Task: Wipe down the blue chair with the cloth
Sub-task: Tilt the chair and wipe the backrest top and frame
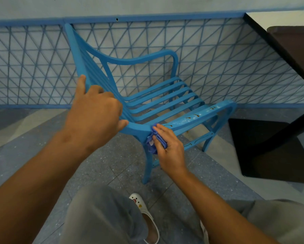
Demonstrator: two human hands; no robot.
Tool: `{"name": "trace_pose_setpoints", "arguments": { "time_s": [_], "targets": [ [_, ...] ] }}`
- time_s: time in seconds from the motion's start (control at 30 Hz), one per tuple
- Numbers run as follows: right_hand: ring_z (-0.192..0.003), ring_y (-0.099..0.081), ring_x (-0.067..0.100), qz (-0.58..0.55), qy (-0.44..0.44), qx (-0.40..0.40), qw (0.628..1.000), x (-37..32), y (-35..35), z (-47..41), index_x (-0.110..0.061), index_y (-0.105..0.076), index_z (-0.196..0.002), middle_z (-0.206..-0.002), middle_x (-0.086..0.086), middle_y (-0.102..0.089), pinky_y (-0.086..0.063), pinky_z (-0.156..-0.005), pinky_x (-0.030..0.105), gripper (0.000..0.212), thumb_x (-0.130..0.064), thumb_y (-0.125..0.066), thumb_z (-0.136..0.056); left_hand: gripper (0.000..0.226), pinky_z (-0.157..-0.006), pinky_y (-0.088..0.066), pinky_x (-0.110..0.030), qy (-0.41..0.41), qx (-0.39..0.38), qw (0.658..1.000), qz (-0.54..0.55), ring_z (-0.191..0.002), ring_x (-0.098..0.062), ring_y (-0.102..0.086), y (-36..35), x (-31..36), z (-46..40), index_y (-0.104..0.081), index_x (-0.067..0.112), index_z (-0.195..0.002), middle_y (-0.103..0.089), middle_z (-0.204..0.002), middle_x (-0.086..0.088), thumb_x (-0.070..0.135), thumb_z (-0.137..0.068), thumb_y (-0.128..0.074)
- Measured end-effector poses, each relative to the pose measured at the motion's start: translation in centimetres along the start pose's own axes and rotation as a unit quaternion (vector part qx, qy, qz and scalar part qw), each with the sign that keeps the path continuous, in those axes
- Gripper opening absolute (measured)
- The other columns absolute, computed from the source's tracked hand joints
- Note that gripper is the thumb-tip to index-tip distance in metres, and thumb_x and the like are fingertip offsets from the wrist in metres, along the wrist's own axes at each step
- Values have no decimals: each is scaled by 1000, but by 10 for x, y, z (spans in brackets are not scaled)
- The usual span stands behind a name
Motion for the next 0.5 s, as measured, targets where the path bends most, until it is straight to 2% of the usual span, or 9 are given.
{"name": "trace_pose_setpoints", "arguments": {
  "time_s": [0.07, 0.13, 0.23, 0.3, 0.33, 0.4, 0.43, 0.5],
  "targets": [
    [-132, -52, -1, 7, -4, 0, 1000, 2, 1, 1, -18, -66, -134, -142, -6, -60, -43, -113, 28, 38, -13, -68, -97, 41, -121, -13, -58, -1, -7, 998, -68, -115, -24, -59, -2, 16, 2, -71, 31, -104, -71, -102, 6, 66, -89, -54],
    [-133, -51, -2, -3, 3, 4, 1000, -6, -6, 4, -17, -66, -135, -142, -6, -60, -42, -113, 24, 38, -14, -67, -97, 31, -117, -24, -53, -3, -3, 995, -100, -108, -24, -63, 0, 29, 1, -70, 29, -99, -71, -95, 4, 57, -93, -57],
    [-133, -50, -2, -21, 26, 12, 999, -21, -21, 10, -17, -64, -138, -144, -6, -58, -39, -110, 15, 39, -15, -65, -98, 20, -96, -40, -44, -3, 1, 995, -103, -99, -26, -64, 2, 43, -7, -63, 23, -88, -71, -93, -1, 42, -96, -62],
    [-133, -51, -1, -29, 35, 19, 999, -19, -23, 11, -14, -64, -137, -144, -4, -58, -39, -109, 15, 40, -11, -65, -98, 26, -81, -40, -38, -12, -26, 995, -96, -95, -26, -65, -7, 57, -16, -52, 21, -79, -69, -95, -3, 37, -98, -62],
    [-133, -52, 1, -30, 40, 19, 999, -15, -22, 11, -12, -64, -136, -144, -2, -58, -40, -110, 17, 40, -8, -66, -97, 23, -76, -38, -37, -11, -44, 996, -79, -95, -26, -66, -14, 64, -20, -54, 20, -81, -69, -98, -3, 33, -99, -62],
    [-134, -53, 6, -23, 43, 20, 999, -1, -13, 9, -8, -65, -134, -144, 2, -58, -43, -112, 24, 39, -3, -67, -95, 12, -72, -34, -35, -2, -78, 995, -54, -100, -28, -67, -29, 74, -26, -65, 16, -100, -69, -108, -5, 27, -101, -59],
    [-134, -53, 9, -17, 38, 24, 999, 9, -6, 7, -7, -66, -133, -143, 3, -58, -43, -112, 27, 39, -2, -67, -94, 14, -72, -34, -35, 0, -83, 995, -51, -102, -30, -67, -33, 77, -28, -67, 16, -106, -68, -111, -6, 25, -101, -59],
    [-133, -55, 12, -2, 22, 36, 999, 23, 5, 3, -6, -67, -131, -143, 5, -59, -44, -112, 28, 38, 0, -68, -94, 13, -72, -34, -35, -2, -77, 996, -49, -101, -29, -67, -38, 80, -30, -67, 16, -107, -68, -110, -6, 24, -101, -60]
  ]
}}
Point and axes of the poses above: each hand's wrist, its own z-axis away from the middle knuckle, its own y-axis out of the back of the hand, x = y × z, the point moved 7 cm from there along -z, towards the middle knuckle
